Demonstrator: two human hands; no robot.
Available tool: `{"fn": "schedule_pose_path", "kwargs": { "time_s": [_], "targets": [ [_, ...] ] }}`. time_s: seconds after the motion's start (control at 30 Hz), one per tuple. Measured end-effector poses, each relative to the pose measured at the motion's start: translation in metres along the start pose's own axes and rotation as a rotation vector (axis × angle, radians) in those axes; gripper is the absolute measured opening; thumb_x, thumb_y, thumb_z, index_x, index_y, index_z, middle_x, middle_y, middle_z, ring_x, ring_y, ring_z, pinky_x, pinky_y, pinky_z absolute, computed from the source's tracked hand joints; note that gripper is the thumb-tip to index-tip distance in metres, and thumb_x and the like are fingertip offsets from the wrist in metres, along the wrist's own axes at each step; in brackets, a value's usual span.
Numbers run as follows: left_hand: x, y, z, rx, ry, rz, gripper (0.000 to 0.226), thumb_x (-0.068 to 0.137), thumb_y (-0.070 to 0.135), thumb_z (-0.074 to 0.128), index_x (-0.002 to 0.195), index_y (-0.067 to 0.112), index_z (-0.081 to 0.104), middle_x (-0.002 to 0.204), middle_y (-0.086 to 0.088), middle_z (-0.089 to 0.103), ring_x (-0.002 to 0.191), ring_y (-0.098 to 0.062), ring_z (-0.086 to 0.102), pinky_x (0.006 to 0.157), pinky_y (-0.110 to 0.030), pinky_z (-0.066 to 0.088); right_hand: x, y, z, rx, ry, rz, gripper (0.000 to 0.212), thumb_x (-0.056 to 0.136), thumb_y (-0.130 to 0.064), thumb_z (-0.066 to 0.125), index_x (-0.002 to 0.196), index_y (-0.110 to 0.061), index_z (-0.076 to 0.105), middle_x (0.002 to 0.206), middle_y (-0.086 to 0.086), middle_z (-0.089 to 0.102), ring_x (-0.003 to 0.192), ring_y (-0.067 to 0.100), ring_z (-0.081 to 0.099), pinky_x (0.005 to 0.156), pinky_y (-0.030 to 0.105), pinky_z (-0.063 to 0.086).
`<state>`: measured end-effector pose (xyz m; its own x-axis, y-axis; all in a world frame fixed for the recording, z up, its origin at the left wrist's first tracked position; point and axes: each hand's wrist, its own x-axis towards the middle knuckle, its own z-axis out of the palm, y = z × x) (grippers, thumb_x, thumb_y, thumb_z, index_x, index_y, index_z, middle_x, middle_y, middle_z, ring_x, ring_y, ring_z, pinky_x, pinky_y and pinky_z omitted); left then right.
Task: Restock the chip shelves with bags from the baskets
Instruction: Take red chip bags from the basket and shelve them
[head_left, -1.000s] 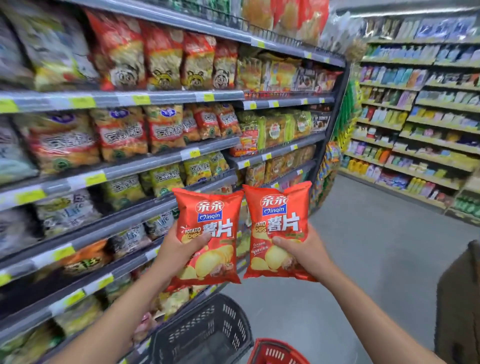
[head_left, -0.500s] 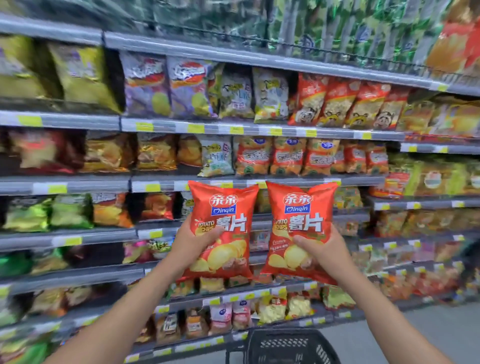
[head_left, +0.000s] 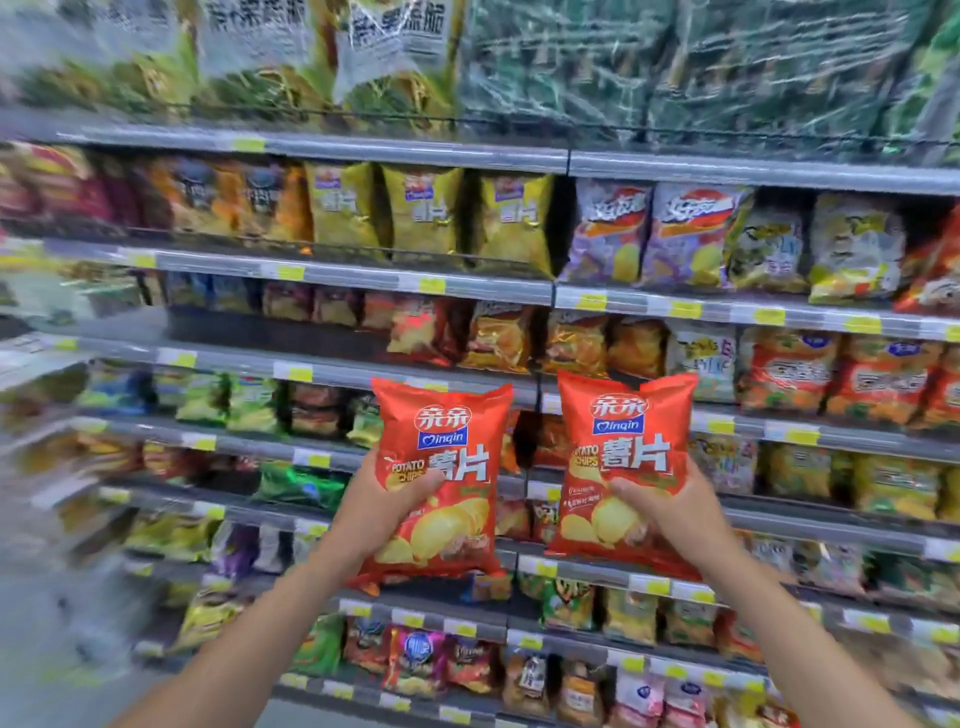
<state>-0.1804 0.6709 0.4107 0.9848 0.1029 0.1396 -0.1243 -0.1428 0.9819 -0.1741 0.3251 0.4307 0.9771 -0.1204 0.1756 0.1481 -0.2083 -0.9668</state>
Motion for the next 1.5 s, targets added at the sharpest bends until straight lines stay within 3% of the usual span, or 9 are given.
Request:
{"fn": "schedule_pose_path", "kwargs": {
  "time_s": [0.13, 0.2, 0.43, 0.8, 1.0, 1.13, 1.3, 1.4, 1.5],
  "targets": [
    [0.000, -0.009, -0.078, 0.017, 0.118, -0.016, 0.071, 0.065, 0.056, 0.092, 0.124, 0.029, 0.064, 0.106, 0.004, 0.080, 0.092, -0.014, 0.078, 0.086, -0.045, 0.063, 0.018, -0.010, 0.071, 0.012, -0.073, -0.033, 0.046, 0.077, -0.013, 0.088, 0.115, -0.017, 0.062, 0.097, 0.004, 0.077, 0.061, 0.013, 0.073, 0.047, 0.027, 0.056],
    [0.001, -0.012, -0.106, 0.019, 0.150, -0.006, 0.066, 0.069, 0.051, 0.087, 0.125, 0.029, 0.062, 0.105, 0.006, 0.079, 0.088, -0.009, 0.078, 0.077, -0.034, 0.063, 0.028, -0.012, 0.103, 0.008, -0.112, -0.052, 0.054, 0.074, -0.018, 0.090, 0.120, -0.018, 0.061, 0.101, -0.001, 0.077, 0.071, 0.011, 0.076, 0.050, 0.022, 0.056],
    [0.029, -0.019, -0.168, -0.020, 0.245, -0.002, 0.055, 0.069, 0.047, 0.084, 0.116, 0.035, 0.060, 0.103, 0.008, 0.078, 0.085, -0.006, 0.077, 0.067, -0.023, 0.059, 0.069, -0.023, 0.196, 0.014, -0.217, -0.065, 0.056, 0.076, -0.014, 0.089, 0.124, -0.015, 0.059, 0.103, -0.002, 0.075, 0.072, 0.004, 0.074, 0.048, 0.018, 0.054],
    [0.161, -0.044, -0.222, -0.045, 0.261, -0.002, 0.053, 0.073, 0.041, 0.086, 0.119, 0.031, 0.063, 0.101, 0.009, 0.081, 0.091, -0.018, 0.079, 0.081, -0.041, 0.063, 0.190, -0.010, 0.300, -0.003, -0.272, -0.087, 0.051, 0.073, -0.024, 0.092, 0.117, -0.023, 0.066, 0.103, -0.006, 0.078, 0.084, 0.006, 0.076, 0.057, 0.019, 0.057],
    [0.233, -0.056, -0.247, -0.089, 0.264, -0.006, 0.040, 0.084, 0.028, 0.083, 0.119, 0.027, 0.063, 0.099, 0.005, 0.081, 0.088, -0.021, 0.079, 0.072, -0.036, 0.063, 0.257, 0.000, 0.352, -0.028, -0.338, -0.048, 0.066, 0.066, -0.036, 0.097, 0.122, -0.026, 0.064, 0.109, -0.006, 0.078, 0.098, 0.015, 0.076, 0.090, 0.046, 0.060],
    [0.271, -0.068, -0.265, -0.097, 0.268, -0.015, 0.034, 0.087, 0.019, 0.082, 0.116, 0.025, 0.065, 0.097, 0.006, 0.081, 0.086, -0.020, 0.079, 0.066, -0.029, 0.063, 0.287, 0.001, 0.383, 0.001, -0.300, 0.010, 0.093, 0.054, -0.056, 0.098, 0.129, -0.023, 0.054, 0.113, -0.003, 0.076, 0.093, 0.017, 0.077, 0.083, 0.043, 0.063],
    [0.322, -0.086, -0.298, -0.089, 0.263, -0.025, 0.034, 0.085, 0.022, 0.084, 0.115, 0.022, 0.068, 0.093, 0.007, 0.081, 0.082, -0.016, 0.079, 0.064, -0.026, 0.061, 0.301, -0.013, 0.415, -0.011, -0.282, 0.042, 0.072, 0.067, -0.039, 0.094, 0.123, -0.019, 0.053, 0.104, -0.002, 0.076, 0.085, 0.018, 0.076, 0.065, 0.027, 0.059],
    [0.353, -0.091, -0.326, -0.089, 0.216, -0.035, 0.047, 0.077, 0.037, 0.086, 0.118, 0.021, 0.068, 0.095, 0.003, 0.082, 0.084, -0.018, 0.079, 0.071, -0.035, 0.063, 0.305, -0.025, 0.436, 0.028, -0.275, 0.069, 0.060, 0.076, -0.029, 0.089, 0.124, -0.016, 0.056, 0.096, -0.001, 0.079, 0.090, 0.034, 0.075, 0.057, 0.023, 0.058],
    [0.383, -0.096, -0.353, -0.112, 0.159, -0.036, 0.066, 0.066, 0.049, 0.089, 0.123, 0.023, 0.067, 0.103, -0.001, 0.081, 0.090, -0.024, 0.079, 0.081, -0.045, 0.063, 0.310, -0.039, 0.461, 0.013, -0.294, 0.086, 0.053, 0.076, -0.035, 0.086, 0.121, -0.019, 0.064, 0.095, -0.004, 0.080, 0.093, 0.031, 0.076, 0.064, 0.025, 0.061]
  ]
}}
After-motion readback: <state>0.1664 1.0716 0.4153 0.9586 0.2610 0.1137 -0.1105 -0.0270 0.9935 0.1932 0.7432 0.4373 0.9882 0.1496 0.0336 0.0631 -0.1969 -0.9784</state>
